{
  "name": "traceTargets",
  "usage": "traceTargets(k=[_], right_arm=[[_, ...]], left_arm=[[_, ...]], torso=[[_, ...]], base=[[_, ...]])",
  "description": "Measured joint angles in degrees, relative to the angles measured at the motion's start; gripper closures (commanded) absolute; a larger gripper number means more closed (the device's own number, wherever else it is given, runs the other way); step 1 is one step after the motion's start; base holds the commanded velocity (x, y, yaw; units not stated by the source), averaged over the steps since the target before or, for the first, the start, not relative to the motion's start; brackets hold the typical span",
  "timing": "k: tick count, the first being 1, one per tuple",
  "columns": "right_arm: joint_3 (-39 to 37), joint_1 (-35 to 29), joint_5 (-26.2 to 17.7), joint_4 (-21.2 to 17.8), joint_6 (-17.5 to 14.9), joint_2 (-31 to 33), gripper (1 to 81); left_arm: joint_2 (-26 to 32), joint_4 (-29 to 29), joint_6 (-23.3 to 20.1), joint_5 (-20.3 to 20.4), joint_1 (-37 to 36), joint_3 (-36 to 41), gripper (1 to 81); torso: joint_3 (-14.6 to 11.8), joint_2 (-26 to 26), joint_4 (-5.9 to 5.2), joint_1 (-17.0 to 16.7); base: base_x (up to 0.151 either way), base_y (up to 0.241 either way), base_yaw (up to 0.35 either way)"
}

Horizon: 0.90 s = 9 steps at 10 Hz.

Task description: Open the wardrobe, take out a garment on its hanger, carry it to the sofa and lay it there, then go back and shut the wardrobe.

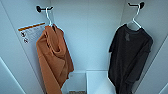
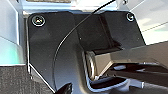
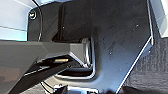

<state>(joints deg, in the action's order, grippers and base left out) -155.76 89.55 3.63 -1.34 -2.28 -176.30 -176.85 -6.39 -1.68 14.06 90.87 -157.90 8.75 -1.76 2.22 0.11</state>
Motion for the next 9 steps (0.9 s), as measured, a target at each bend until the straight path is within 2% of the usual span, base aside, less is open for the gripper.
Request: traceTargets(k=[4,5,6,9], right_arm=[[0.0,0.8,-0.1,0.0,0.0,0.1,1.0],[0.0,0.6,0.0,0.0,0.0,0.1,1.0],[0.0,0.5,0.0,0.0,0.0,0.1,1.0],[0.0,0.7,-0.1,0.0,0.0,0.1,1.0]], left_arm=[[-0.1,0.0,0.0,-0.2,0.9,0.0,1.0],[-0.1,0.0,0.0,-0.2,0.9,0.0,1.0],[-0.1,0.0,0.0,-0.2,0.9,0.0,1.0],[-0.1,0.0,0.1,-0.1,0.6,0.0,1.0]], torso=[[0.0,0.0,0.13,-0.1],[0.0,0.0,0.81,-0.1],[0.0,0.0,2.29,-0.1],[0.0,0.0,8.33,-0.1]], base=[[0.000,0.000,0.000],[0.000,0.000,0.000],[0.000,0.000,0.000],[0.000,0.000,0.000]])
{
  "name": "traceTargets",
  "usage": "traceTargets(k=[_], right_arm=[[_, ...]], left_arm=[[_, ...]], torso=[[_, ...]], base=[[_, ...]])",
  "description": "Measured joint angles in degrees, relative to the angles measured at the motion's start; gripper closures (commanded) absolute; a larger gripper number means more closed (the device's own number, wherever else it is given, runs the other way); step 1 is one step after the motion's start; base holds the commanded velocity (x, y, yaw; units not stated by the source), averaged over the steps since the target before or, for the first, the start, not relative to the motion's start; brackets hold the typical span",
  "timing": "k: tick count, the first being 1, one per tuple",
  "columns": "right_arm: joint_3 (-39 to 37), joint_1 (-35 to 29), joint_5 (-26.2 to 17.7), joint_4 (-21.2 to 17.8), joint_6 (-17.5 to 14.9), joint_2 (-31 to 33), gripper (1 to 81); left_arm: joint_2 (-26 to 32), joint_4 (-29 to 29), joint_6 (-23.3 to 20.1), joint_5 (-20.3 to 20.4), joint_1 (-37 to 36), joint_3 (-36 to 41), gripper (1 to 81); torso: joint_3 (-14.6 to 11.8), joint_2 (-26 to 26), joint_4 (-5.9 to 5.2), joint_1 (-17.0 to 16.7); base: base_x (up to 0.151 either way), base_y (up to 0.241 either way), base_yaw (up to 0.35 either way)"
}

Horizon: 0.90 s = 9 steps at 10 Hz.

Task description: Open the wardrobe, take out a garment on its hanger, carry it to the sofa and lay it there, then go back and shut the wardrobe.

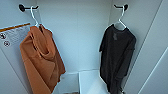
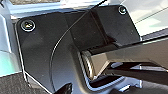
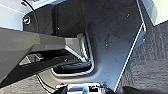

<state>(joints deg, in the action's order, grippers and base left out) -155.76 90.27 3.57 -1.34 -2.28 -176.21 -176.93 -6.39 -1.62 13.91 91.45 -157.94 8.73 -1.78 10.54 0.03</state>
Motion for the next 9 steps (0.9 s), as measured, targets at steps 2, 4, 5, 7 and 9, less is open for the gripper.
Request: traceTargets(k=[2,4,5,7,9], right_arm=[[0.0,0.0,0.0,0.0,0.0,0.0,1.0],[0.0,0.1,0.0,0.0,0.0,-0.1,1.0],[0.0,0.1,0.0,0.0,0.0,-0.1,1.0],[0.0,0.0,0.0,0.0,0.0,-0.1,1.0],[0.0,0.0,0.0,0.0,0.0,-0.2,1.0]], left_arm=[[0.1,0.0,0.0,0.0,-0.2,-0.1,1.0],[0.2,0.0,0.0,0.0,-0.3,-0.1,1.0],[0.5,0.0,0.0,0.0,-0.5,-0.1,1.0],[0.9,0.3,0.4,-0.7,-0.3,0.0,1.0],[0.6,1.9,1.5,-7.2,-0.2,0.0,1.0]], torso=[[0.0,0.0,4.09,0.0],[0.0,0.0,7.26,0.0],[0.0,0.0,7.76,0.0],[0.0,0.0,7.74,0.0],[0.0,0.0,7.76,0.0]], base=[[0.000,0.000,0.000],[0.000,0.000,0.000],[0.000,0.000,0.000],[0.000,0.000,0.000],[0.000,0.000,0.000]])
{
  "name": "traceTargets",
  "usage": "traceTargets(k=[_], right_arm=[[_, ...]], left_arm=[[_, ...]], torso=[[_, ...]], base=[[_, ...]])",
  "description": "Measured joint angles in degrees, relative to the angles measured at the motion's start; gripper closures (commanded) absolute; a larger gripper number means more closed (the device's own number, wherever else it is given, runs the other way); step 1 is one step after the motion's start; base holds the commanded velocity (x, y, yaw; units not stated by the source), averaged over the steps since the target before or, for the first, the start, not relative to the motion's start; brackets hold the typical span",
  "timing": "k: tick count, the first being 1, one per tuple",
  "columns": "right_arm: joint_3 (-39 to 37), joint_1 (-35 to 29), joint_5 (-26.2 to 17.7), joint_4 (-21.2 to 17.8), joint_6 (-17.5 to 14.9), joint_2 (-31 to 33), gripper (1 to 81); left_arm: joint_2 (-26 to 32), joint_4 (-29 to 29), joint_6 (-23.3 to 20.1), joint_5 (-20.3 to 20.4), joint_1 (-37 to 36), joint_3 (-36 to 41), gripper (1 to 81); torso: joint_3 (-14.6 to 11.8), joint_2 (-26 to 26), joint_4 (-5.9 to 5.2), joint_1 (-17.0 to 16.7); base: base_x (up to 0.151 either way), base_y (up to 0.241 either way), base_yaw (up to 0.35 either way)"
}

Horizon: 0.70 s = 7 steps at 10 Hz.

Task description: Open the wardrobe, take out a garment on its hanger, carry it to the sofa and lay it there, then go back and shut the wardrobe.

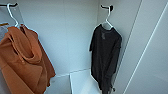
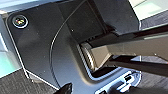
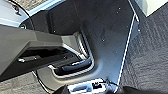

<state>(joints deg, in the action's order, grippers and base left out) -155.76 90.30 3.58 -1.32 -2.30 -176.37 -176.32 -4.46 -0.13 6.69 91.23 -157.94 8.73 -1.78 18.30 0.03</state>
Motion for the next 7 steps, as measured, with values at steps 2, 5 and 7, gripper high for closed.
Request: traceTargets(k=[2,5,7], right_arm=[[0.0,0.0,0.0,0.0,0.0,0.0,1.0],[0.0,-0.3,0.0,0.0,0.0,0.0,1.0],[0.0,-0.3,0.0,0.0,0.0,0.0,1.0]], left_arm=[[2.1,0.2,0.0,-1.8,0.2,0.6,1.0],[4.0,0.3,0.0,3.1,0.2,4.1,1.0],[3.3,0.2,0.0,3.1,-0.9,5.2,1.0]], torso=[[0.0,0.0,0.00,0.0],[0.0,0.0,0.00,0.0],[0.0,0.0,0.00,0.0]], base=[[0.000,0.000,0.000],[0.000,0.000,0.000],[0.000,0.000,0.000]])
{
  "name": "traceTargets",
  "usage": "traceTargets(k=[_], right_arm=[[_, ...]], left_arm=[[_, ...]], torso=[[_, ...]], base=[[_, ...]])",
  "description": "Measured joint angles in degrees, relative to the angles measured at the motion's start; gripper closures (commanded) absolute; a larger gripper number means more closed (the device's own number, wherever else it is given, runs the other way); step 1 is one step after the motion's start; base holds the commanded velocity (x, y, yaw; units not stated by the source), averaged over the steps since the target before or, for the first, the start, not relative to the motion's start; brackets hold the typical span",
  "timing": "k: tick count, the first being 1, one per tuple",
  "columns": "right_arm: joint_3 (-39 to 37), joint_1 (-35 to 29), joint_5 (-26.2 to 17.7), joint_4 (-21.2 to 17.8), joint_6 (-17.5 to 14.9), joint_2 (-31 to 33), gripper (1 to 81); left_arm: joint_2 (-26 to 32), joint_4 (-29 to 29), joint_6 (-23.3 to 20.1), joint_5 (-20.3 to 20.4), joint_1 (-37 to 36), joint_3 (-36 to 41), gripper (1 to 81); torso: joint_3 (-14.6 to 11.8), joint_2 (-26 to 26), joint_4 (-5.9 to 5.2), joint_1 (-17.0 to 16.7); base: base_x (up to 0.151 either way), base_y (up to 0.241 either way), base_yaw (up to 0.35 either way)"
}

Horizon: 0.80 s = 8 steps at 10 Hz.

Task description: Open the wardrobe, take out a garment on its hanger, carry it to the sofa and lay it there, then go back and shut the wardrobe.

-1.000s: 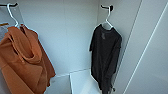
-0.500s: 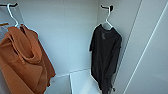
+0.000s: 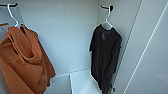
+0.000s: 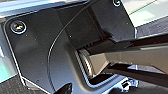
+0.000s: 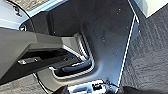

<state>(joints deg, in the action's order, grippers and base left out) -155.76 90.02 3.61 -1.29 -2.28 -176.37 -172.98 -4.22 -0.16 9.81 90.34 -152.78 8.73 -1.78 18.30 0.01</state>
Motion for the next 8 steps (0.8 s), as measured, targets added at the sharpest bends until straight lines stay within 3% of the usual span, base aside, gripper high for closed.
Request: traceTargets(k=[4,8], right_arm=[[0.0,0.0,0.0,0.0,0.0,0.0,1.0],[0.0,-0.4,0.0,0.0,0.0,0.0,1.0]], left_arm=[[3.2,-0.5,0.0,-1.3,-7.4,3.5,1.0],[3.5,-0.7,0.0,-6.6,-17.6,7.2,1.0]], torso=[[0.0,0.0,0.00,0.0],[0.0,0.0,0.00,0.0]], base=[[0.000,0.000,0.000],[0.000,0.000,0.000]])
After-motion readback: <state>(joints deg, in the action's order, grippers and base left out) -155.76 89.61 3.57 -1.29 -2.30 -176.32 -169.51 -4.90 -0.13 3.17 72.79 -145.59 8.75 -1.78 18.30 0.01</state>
